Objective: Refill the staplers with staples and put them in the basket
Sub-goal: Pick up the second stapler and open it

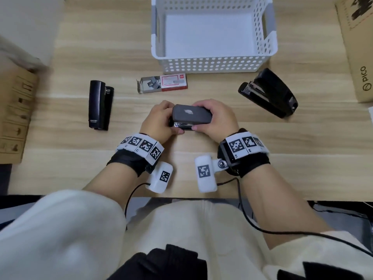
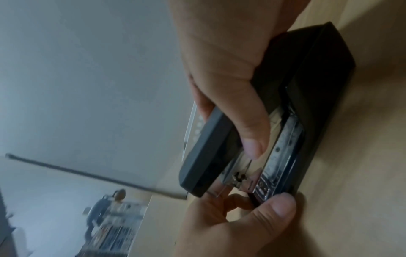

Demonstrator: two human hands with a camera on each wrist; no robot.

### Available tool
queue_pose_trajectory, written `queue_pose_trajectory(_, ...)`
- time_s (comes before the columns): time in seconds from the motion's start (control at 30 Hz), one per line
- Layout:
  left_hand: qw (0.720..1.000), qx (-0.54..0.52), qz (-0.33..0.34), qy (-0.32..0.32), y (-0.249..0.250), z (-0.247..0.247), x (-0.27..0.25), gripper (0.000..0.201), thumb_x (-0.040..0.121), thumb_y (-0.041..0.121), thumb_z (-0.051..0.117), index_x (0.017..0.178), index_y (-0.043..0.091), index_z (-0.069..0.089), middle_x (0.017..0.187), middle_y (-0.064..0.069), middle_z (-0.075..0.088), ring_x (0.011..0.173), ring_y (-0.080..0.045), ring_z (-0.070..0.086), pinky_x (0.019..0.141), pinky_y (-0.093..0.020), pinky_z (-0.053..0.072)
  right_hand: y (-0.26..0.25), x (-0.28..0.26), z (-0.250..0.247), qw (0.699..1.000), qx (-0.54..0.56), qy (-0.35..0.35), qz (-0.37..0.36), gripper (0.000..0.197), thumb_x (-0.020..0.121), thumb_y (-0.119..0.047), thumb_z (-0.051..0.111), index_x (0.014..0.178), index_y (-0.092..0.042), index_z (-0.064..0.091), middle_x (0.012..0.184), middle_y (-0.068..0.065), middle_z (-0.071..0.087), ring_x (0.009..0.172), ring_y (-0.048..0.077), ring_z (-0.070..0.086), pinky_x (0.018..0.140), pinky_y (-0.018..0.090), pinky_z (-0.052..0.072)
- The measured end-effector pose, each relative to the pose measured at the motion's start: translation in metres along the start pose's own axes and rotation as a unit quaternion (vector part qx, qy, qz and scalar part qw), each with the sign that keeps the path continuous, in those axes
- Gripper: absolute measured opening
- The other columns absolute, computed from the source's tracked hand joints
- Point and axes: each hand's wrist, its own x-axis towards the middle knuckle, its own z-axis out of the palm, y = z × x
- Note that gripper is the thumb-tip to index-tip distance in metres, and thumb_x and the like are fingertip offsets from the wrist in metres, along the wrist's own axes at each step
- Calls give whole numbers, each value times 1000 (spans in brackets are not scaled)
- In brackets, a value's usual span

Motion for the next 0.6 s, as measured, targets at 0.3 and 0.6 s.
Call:
queue_pose_trajectory(0.3,998,-23,-37,39,-41,-31,-17,49,67,19,80,111,9,63,120,-5,50,111,-27,42,92,-31,35,-62,32,41,970,-198,-117,-78,52,70,-47,72,113,-23,55,109,-1,62,102,23,56,81,33,37)
queue_pose_trajectory(0.6,998,-51,-21,31,-47,-34,-8,54,59,8,82,110,17,66,110,-1,50,110,-31,47,98,-38,39,-48,7,15,964,253,83,-16,36,54,-31,83,79,-27,56,72,-14,59,67,4,54,68,17,47)
